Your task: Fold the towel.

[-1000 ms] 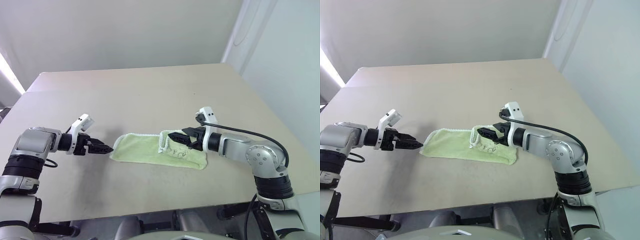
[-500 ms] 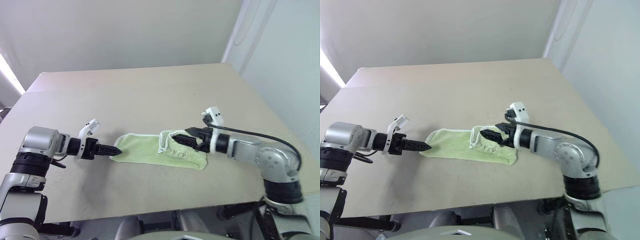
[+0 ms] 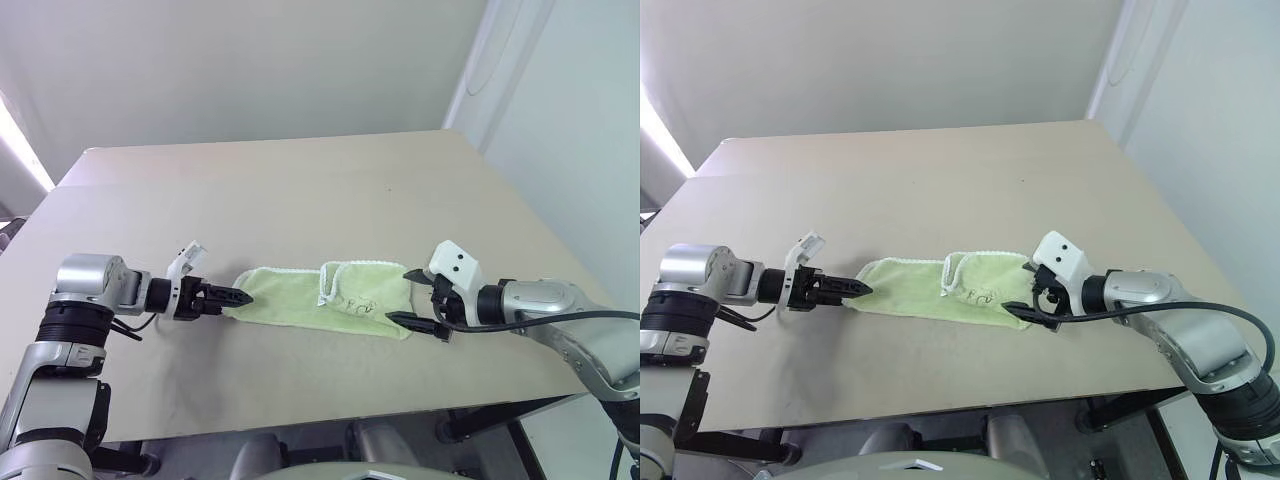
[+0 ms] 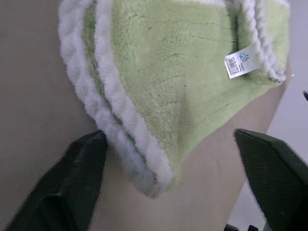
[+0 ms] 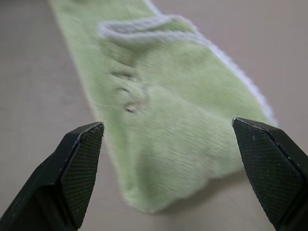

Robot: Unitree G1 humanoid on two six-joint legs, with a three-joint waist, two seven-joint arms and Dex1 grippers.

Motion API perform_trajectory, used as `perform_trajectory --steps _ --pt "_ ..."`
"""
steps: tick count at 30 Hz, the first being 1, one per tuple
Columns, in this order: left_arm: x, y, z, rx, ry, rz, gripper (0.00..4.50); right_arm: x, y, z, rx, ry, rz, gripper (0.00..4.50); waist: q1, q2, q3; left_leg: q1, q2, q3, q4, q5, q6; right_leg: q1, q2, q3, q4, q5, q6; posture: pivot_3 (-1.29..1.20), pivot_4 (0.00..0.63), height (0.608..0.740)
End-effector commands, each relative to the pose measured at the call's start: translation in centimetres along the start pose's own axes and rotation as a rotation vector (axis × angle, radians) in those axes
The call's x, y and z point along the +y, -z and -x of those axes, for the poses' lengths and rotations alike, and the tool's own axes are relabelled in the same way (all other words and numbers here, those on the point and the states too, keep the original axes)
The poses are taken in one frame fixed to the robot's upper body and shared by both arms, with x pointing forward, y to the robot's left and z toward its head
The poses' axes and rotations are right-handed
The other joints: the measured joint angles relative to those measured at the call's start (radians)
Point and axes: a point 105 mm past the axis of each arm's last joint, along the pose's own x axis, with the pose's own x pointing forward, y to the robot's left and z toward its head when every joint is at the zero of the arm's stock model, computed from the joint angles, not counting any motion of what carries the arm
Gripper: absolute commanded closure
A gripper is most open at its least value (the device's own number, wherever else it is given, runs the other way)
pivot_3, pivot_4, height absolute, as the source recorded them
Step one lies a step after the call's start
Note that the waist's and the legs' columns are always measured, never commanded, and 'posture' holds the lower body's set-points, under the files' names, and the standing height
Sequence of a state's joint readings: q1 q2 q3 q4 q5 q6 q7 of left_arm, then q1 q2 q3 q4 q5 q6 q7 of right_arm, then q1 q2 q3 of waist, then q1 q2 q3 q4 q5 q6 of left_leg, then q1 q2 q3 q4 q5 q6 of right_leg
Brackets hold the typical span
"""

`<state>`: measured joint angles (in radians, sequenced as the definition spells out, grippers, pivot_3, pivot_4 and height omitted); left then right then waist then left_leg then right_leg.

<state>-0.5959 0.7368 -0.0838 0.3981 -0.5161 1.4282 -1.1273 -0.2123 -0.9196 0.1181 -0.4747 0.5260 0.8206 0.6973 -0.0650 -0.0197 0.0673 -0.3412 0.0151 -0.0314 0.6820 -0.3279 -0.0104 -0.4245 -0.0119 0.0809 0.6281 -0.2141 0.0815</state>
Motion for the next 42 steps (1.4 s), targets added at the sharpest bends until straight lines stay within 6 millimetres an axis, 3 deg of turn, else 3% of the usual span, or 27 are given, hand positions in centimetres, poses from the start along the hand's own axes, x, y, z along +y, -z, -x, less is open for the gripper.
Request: perform_trajectory --steps 1,8,9,13,16,19,22,24,27,30,35,42 --pt "-0.4 -0.3 0.0 -0.006 0.010 -0.023 1.66 -0.4 -1.1 0.1 -0.048 0.033 0.021 0.00 0.000 0.000 0.000 0.000 0.000 0.000 -0.001 0.000 0.000 0.000 0.000 0.000 0.000 0.000 0.000 0.00 0.000 0.712" --pt "-0.2 -0.8 1.1 -0.042 0.030 -0.048 4.28 -0.4 -0.4 0.0 -0.031 0.048 0.008 0.00 -0.001 0.000 0.000 0.000 0.000 0.000 -0.001 0.000 0.000 -0.001 0.000 0.000 0.001 0.000 -0.001 0.00 0.000 0.712" --pt "0.0 -0.9 1.5 -0.045 0.021 -0.055 4.47 -0.4 -0.3 0.0 -0.029 0.049 0.008 0.00 -0.002 0.000 0.000 0.000 0.000 0.000 -0.001 0.000 0.000 -0.001 0.000 0.000 0.001 0.000 -0.001 0.00 0.000 0.712" --pt "0.8 -0.7 2.7 -0.008 -0.045 -0.134 4.47 -0.3 -0.1 0.1 -0.028 0.043 0.007 0.00 -0.004 0.000 0.000 0.000 0.000 0.000 -0.001 0.000 0.000 -0.001 0.001 0.000 0.001 0.000 -0.001 0.00 0.000 0.712" --pt "1.7 -0.4 4.1 0.057 -0.142 -0.290 4.47 -0.1 0.0 0.1 -0.027 0.029 0.006 0.00 -0.004 -0.001 0.001 0.000 0.000 0.000 -0.002 0.000 0.000 -0.002 0.001 0.000 0.001 -0.001 -0.001 0.00 0.000 0.712" --pt "2.4 -0.7 6.1 0.078 -0.220 -0.381 4.47 0.2 0.2 0.2 -0.032 0.012 0.016 0.00 -0.003 -0.002 0.001 0.000 0.000 0.000 -0.002 0.000 0.000 -0.002 0.000 0.000 0.000 -0.001 -0.001 0.00 0.000 0.712" --pt "2.1 -2.4 8.4 0.061 -0.283 -0.512 4.47 0.4 0.3 0.3 -0.031 0.003 0.022 0.00 -0.003 -0.003 0.002 0.000 0.001 0.000 -0.002 0.000 0.000 -0.002 0.001 0.000 0.000 -0.001 -0.001 0.00 0.000 0.712" --pt "0.4 -4.2 8.7 0.041 -0.279 -0.624 4.47 0.4 0.7 0.3 -0.018 0.009 0.028 0.00 0.001 -0.004 0.003 -0.001 0.001 0.000 -0.002 0.000 0.000 -0.002 0.000 0.000 0.000 -0.001 -0.001 0.00 0.000 0.712" --pt "-2.8 -5.8 7.6 0.049 -0.192 -0.736 4.47 0.5 0.8 -0.1 -0.014 0.008 0.040 0.00 0.013 -0.007 0.004 -0.001 0.001 0.000 -0.001 0.000 0.000 -0.002 0.000 0.000 0.000 -0.001 -0.001 0.00 0.000 0.712" --pt "-5.0 -6.1 5.9 0.107 -0.109 -0.860 4.47 0.7 0.6 -0.4 -0.027 0.008 0.036 0.00 0.020 -0.006 0.004 -0.002 0.000 0.002 -0.001 0.000 0.000 -0.002 0.000 0.000 0.000 -0.001 -0.001 0.00 0.000 0.712" --pt "-6.3 -5.8 4.2 0.195 -0.016 -0.944 4.47 0.8 0.9 -0.5 -0.018 0.014 0.041 0.00 0.018 -0.006 0.004 -0.005 0.001 0.002 -0.001 0.000 0.000 -0.006 0.001 0.001 0.001 -0.001 -0.001 0.00 0.000 0.712" --pt "-8.3 -7.1 -0.1 0.259 0.110 -1.045 4.47 1.5 -0.4 0.1 -0.070 -0.010 0.055 0.00 0.024 -0.006 0.004 -0.007 0.000 0.001 0.002 0.000 0.000 -0.005 0.001 0.001 0.001 -0.001 -0.001 0.00 0.000 0.712"
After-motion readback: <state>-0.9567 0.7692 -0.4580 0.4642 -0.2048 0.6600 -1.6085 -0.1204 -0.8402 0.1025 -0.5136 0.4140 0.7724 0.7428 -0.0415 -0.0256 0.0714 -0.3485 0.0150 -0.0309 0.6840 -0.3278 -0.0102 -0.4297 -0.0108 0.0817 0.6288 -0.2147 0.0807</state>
